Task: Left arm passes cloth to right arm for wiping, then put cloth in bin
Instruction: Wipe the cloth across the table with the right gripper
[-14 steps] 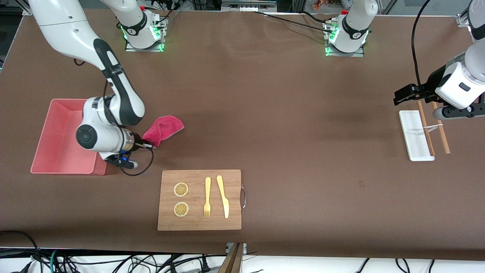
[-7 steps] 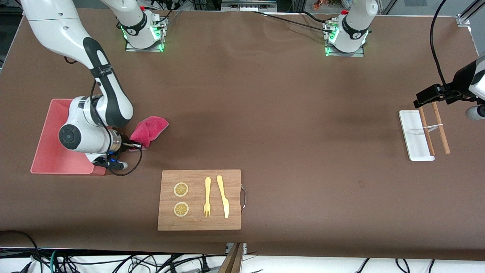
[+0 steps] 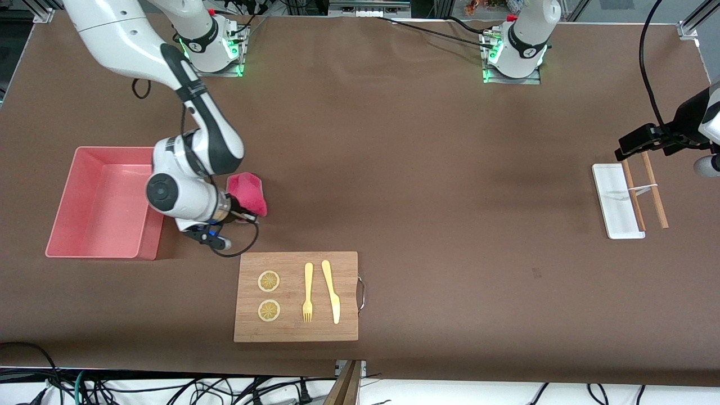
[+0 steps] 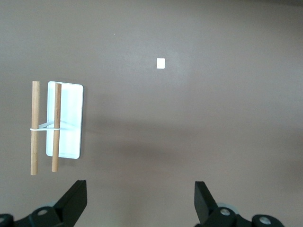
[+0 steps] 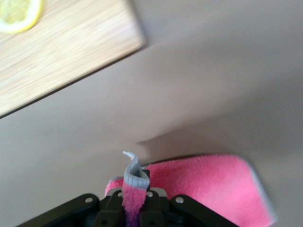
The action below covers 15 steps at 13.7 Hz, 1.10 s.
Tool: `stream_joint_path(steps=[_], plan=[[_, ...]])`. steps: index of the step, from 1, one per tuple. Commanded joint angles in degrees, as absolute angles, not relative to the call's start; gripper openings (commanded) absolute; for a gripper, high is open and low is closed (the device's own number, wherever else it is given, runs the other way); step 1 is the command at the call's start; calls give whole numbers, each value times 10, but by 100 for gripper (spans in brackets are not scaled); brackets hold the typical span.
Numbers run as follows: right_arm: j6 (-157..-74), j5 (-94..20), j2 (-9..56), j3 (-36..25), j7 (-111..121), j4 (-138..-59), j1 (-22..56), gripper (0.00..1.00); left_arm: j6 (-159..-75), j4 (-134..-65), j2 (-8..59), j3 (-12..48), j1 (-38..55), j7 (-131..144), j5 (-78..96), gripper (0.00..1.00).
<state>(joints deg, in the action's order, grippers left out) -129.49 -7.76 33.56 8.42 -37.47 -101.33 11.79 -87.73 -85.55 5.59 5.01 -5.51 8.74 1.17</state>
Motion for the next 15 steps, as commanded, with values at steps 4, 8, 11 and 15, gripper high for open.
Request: stream_joint_path(steps=[4, 8, 11, 15], plan=[[-1342, -76, 395, 98, -595, -944, 219, 0, -865, -824, 76, 54, -53, 78, 0, 100], [-1346, -79, 412, 133, -684, -907, 234, 0, -866, -823, 76, 54, -53, 77, -2, 100], [-1382, -109, 416, 141, -706, -910, 230, 0, -865, -824, 76, 54, -53, 77, -4, 100], [-1370, -105, 417, 141, -595, -926, 194, 0, -865, -824, 76, 54, -54, 77, -4, 100]])
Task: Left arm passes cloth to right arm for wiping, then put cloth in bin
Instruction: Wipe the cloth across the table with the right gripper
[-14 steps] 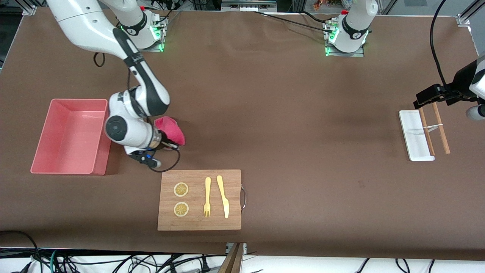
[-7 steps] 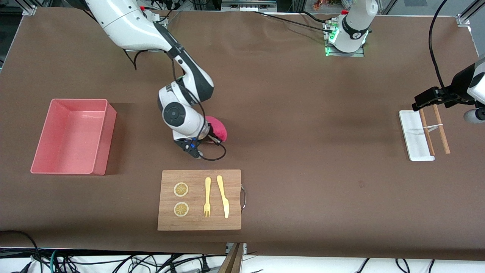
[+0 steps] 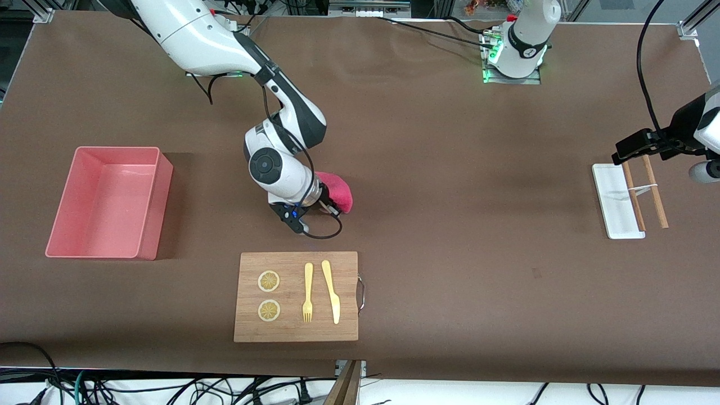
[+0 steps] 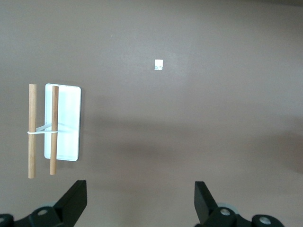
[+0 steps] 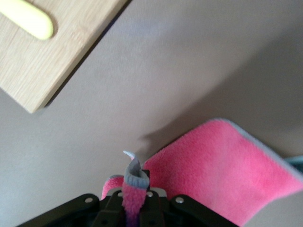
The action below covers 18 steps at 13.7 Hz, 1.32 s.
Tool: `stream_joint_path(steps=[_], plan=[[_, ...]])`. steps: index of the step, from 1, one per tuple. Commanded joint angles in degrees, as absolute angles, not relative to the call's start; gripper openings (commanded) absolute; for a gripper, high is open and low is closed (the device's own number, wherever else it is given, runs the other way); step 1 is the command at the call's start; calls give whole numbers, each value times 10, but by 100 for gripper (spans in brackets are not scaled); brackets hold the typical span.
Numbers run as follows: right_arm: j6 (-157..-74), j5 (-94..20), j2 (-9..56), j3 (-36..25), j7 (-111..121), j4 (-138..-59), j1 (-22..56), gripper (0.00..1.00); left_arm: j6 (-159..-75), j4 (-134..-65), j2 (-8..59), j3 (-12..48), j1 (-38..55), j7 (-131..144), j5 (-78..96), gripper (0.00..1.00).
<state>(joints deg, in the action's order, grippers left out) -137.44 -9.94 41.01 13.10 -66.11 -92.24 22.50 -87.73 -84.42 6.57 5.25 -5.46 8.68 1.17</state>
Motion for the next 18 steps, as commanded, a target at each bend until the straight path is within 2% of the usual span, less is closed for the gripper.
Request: stream_joint_path(steps=[1, 8, 12, 15, 18], plan=[[-1359, -105, 416, 137, -553, -932, 182, 0, -865, -824, 76, 54, -54, 78, -2, 100], [-1202, -105, 379, 21, -255, -938, 137, 0, -866, -823, 76, 54, -54, 78, -3, 100], [-1149, -105, 373, -53, -110, -939, 131, 0, -866, -823, 76, 54, -53, 78, -3, 100], [-1111, -100, 327, -66, -84, -935, 117, 0, -865, -823, 76, 54, -53, 78, -3, 100], [-985, -43, 258, -65, -79, -905, 89, 0, -866, -823, 76, 54, -53, 77, -2, 100]])
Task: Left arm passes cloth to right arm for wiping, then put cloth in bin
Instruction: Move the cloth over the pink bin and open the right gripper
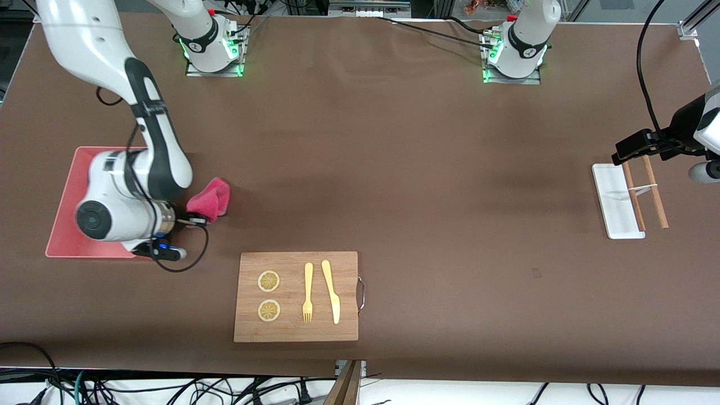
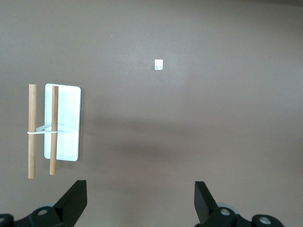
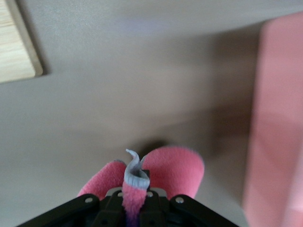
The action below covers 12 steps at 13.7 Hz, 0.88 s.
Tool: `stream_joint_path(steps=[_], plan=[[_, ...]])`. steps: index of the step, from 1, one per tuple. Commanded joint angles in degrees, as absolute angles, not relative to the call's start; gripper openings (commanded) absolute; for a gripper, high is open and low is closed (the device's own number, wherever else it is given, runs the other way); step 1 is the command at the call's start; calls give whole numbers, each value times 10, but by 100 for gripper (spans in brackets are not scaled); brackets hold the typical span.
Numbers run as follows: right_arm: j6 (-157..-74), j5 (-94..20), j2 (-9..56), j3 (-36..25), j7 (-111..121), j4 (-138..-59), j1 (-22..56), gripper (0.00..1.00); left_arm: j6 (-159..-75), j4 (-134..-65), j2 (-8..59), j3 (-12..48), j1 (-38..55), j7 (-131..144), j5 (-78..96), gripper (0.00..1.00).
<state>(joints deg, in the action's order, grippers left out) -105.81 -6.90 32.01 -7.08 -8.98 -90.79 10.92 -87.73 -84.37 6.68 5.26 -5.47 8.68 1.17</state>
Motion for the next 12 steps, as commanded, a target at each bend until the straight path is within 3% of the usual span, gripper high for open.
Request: stream_joint_path(steps=[1, 4, 6, 9, 12], plan=[[-943, -38, 238, -65, -59, -888, 72, 0, -866, -823, 76, 54, -53, 78, -2, 100], [-854, -1, 203, -67, 41, -846, 36, 0, -866, -823, 77, 54, -54, 79, 2, 100], [-836, 31, 184, -84, 101, -843, 18, 0, -866, -823, 77, 54, -54, 78, 3, 100], [-862, 72, 201, -152, 214, -848, 11, 0, -866, -823, 77, 54, -54, 78, 3, 100], [-924, 71, 235, -164, 234, -878, -4, 0, -866, -823, 77, 54, -54, 79, 4, 100]])
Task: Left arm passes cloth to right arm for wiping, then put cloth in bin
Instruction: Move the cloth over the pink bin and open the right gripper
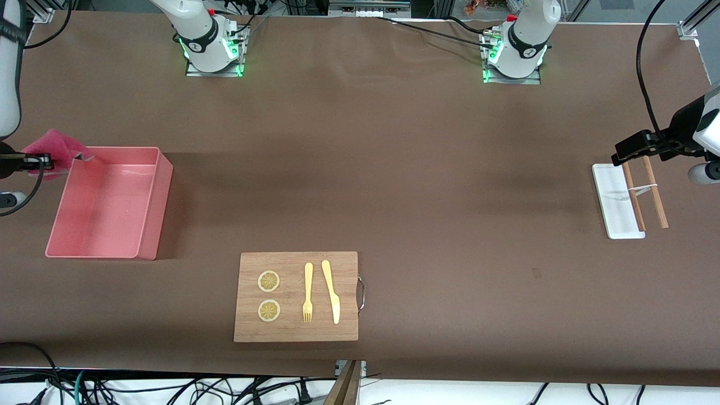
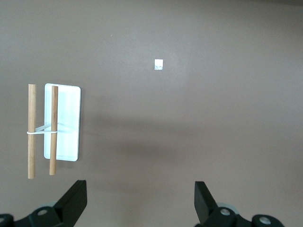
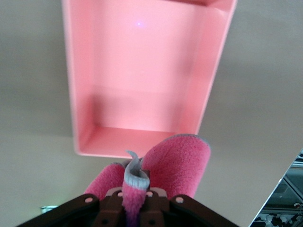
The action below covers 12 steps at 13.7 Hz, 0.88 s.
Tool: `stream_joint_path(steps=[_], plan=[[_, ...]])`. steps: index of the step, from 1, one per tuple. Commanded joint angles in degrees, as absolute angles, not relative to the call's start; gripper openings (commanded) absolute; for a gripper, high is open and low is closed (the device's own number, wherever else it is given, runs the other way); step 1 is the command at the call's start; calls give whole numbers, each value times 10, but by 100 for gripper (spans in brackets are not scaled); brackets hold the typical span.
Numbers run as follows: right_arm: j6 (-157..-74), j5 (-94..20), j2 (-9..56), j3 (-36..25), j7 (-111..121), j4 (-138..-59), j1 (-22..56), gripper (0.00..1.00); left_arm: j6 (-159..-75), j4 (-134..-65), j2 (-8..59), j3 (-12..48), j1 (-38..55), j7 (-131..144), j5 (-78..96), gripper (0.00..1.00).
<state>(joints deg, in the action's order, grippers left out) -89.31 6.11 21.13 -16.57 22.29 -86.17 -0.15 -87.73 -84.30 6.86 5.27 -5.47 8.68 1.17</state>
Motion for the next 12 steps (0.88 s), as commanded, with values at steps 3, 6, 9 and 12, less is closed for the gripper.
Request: stream_joint_path(steps=[3, 6, 9, 12], plan=[[-996, 63, 270, -164, 209, -904, -4, 0, -866, -823, 77, 54, -55, 79, 4, 100], [-1069, 26, 308, -162, 187, -919, 5, 0, -867, -823, 77, 54, -55, 78, 4, 100], [-1156, -18, 342, -160, 186, -960, 11, 0, -867, -823, 77, 54, -55, 78, 4, 100], [-1210, -19, 357, -148, 186, -972, 11, 37, -867, -823, 77, 54, -55, 78, 4, 100]])
